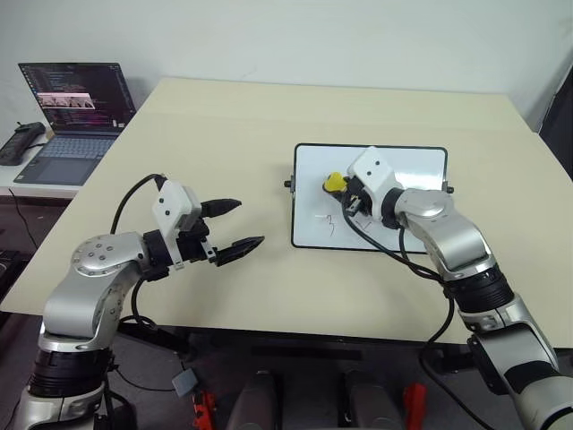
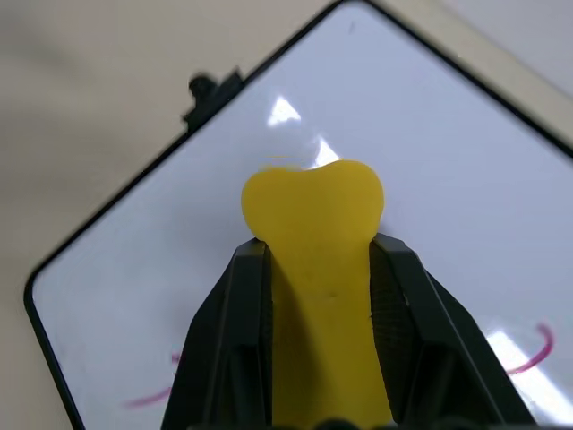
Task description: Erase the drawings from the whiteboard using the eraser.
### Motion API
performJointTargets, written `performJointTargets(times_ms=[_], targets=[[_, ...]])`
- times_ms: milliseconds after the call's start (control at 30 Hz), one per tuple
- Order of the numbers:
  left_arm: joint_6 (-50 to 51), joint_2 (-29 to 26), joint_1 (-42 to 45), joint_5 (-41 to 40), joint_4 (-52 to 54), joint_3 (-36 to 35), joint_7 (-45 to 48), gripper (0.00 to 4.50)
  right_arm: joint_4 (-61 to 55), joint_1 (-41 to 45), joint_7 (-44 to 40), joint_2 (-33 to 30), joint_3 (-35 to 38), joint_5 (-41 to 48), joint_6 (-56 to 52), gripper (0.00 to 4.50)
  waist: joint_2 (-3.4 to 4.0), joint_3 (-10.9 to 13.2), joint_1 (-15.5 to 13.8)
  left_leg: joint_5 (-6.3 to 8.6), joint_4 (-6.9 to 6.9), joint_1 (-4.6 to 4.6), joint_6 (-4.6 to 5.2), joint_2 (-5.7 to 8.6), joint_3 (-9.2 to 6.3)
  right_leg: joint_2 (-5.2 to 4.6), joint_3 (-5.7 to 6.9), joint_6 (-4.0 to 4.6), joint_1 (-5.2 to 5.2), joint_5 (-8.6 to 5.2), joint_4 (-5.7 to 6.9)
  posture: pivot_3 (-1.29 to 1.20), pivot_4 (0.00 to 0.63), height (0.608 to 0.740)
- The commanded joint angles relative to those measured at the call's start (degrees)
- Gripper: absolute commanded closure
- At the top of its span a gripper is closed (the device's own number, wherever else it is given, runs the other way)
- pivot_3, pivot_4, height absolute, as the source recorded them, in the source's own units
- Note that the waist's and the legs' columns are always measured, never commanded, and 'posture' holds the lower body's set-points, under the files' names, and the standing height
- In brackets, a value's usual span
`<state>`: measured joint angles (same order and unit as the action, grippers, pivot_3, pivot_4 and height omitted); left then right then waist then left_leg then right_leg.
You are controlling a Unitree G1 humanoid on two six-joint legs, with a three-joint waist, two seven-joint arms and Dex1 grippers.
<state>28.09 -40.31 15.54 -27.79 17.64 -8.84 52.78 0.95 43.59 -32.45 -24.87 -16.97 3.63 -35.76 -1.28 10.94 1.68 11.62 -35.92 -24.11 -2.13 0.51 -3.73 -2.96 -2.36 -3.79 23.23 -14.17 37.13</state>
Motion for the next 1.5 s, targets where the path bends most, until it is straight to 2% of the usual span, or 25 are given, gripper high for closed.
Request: performJointTargets(times_ms=[33, 500, 600, 700, 833, 1133, 1267, 1367, 1433, 1500], targets=[[0.50, -0.17, 1.14, -1.51, 2.62, -0.67, -1.12, 0.00, -0.89, 1.20, -1.41, -0.23, -0.07, -1.34, 1.34, 3.39, 0.00, 0.00, 0.15, 0.00, 0.01, 0.01, 0.00, 0.00, 0.00, 0.01, 0.00, 0.00, 0.00, 0.00, 0.01, 0.00, 0.150, 0.740], [1.65, -1.56, -0.08, -2.50, 1.00, -0.94, 0.00, 0.00, 12.98, 3.47, -1.32, 4.61, -11.69, -15.18, 3.51, 3.40, -0.14, -0.13, 1.42, -0.08, -0.06, 0.74, 0.02, -0.38, 0.14, 0.78, -0.19, 0.54, -0.36, 0.09, 0.20, 0.00, 0.150, 0.740], [1.69, -1.68, -0.14, -2.50, 0.89, -1.00, 0.10, 0.00, 12.82, 1.94, -3.37, 3.98, -14.25, -17.44, 3.07, 3.40, -0.16, -0.25, 1.54, -0.06, 0.00, 1.40, 0.01, -0.45, 0.11, 0.80, -0.15, 0.73, -1.01, -0.04, 0.09, 0.00, 0.150, 0.740], [1.50, -1.68, 0.29, -2.23, 0.22, -0.72, 0.28, 0.00, 11.01, -1.00, -7.60, 1.98, -17.04, -18.81, 2.98, 3.40, -0.36, -0.53, 1.53, -0.06, 0.00, 1.44, 0.01, -0.46, 0.09, 0.79, -0.15, 0.73, -1.01, -0.05, 0.06, 0.00, 0.150, 0.740], [1.27, -1.67, 0.82, -1.88, -0.49, -0.34, 0.50, 0.00, 9.12, -3.79, -10.45, 0.45, -17.15, -18.98, 2.69, 3.40, -0.51, -0.72, 1.50, -0.06, 0.00, 1.60, 0.00, -0.50, 0.04, 0.78, -0.13, 0.73, -1.03, -0.05, -0.02, 0.00, 0.150, 0.740], [0.76, -1.79, 3.37, -1.34, -2.54, 0.88, 1.40, 0.00, 8.89, -2.24, -10.29, 2.12, -13.11, -18.63, 2.27, 3.40, -0.50, -0.72, 1.37, -0.05, -0.02, 1.61, -0.02, -1.09, 0.27, 0.77, -0.09, 0.73, -0.98, -0.04, -0.08, 0.00, 0.150, 0.740], [0.54, -1.94, 4.67, -1.29, -3.25, 0.91, 2.06, 0.00, 0.06, -0.79, -15.10, 3.05, -7.55, -11.67, -2.22, 3.40, -0.41, -0.64, 1.27, -0.05, 0.01, 1.45, -0.01, -1.10, 0.33, 0.78, -0.11, 0.74, -0.95, -0.04, -0.05, 0.00, 0.150, 0.740], [0.21, -2.34, 5.97, -1.39, -3.53, 0.78, 2.73, 0.00, -8.80, 0.56, -19.39, -0.18, -2.58, -6.71, -5.65, 3.40, -0.28, -0.42, 0.98, -0.05, 0.04, 1.05, -0.01, -1.08, 0.36, 0.81, -0.10, 0.74, -0.70, -0.02, -0.04, 0.00, 0.150, 0.740], [-0.52, -2.83, 6.64, -0.86, -3.23, 1.14, 3.07, 0.00, -14.20, 0.47, -21.62, -2.92, 1.38, -3.00, -8.47, 3.41, -0.27, -0.42, 0.65, -0.02, 0.12, 0.56, -0.06, -1.07, 0.40, 0.82, -0.09, 0.51, -0.11, 0.09, 0.01, 0.00, 0.150, 0.740], [-0.96, -3.00, 7.81, -0.68, -2.87, 1.30, 3.10, 0.00, -18.36, -0.51, -23.55, -5.57, 5.85, 1.07, -9.40, 3.41, -0.27, -0.41, 0.27, 0.00, 0.12, 0.09, -0.09, -1.01, 0.37, 0.91, -0.05, 0.68, 0.30, 0.31, 0.00, 0.00, 0.150, 0.740]])
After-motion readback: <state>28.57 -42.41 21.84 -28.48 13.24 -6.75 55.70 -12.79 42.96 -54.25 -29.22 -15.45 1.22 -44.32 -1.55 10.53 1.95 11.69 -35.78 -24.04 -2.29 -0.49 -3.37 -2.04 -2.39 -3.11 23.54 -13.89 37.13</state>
